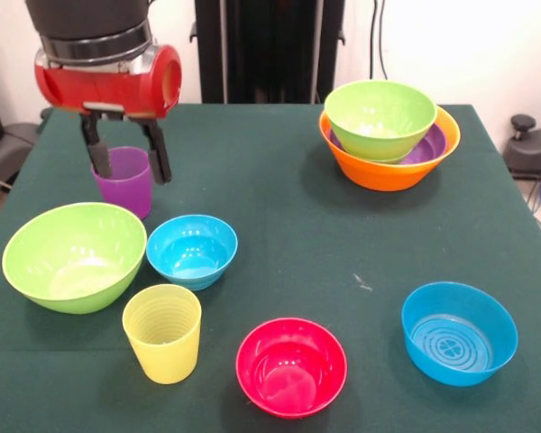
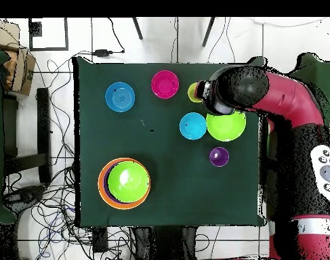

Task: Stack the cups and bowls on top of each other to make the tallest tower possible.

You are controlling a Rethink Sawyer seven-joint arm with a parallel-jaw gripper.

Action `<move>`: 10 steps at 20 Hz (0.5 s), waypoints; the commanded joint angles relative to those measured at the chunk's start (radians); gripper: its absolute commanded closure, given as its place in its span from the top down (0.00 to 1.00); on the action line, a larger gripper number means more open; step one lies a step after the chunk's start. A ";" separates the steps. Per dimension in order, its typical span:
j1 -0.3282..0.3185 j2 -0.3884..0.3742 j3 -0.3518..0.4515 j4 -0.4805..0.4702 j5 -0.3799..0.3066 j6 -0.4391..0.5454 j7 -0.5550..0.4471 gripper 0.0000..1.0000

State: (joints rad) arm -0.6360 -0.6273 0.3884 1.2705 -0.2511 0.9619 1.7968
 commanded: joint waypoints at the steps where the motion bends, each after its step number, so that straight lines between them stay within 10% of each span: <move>1: -0.042 -0.037 0.067 0.212 -0.060 -0.112 -0.197 1.00; 10: -0.099 -0.014 0.094 0.300 -0.098 -0.230 -0.190 1.00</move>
State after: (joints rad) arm -0.7151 -0.6754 0.4125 1.4267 -0.2598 0.8253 1.7968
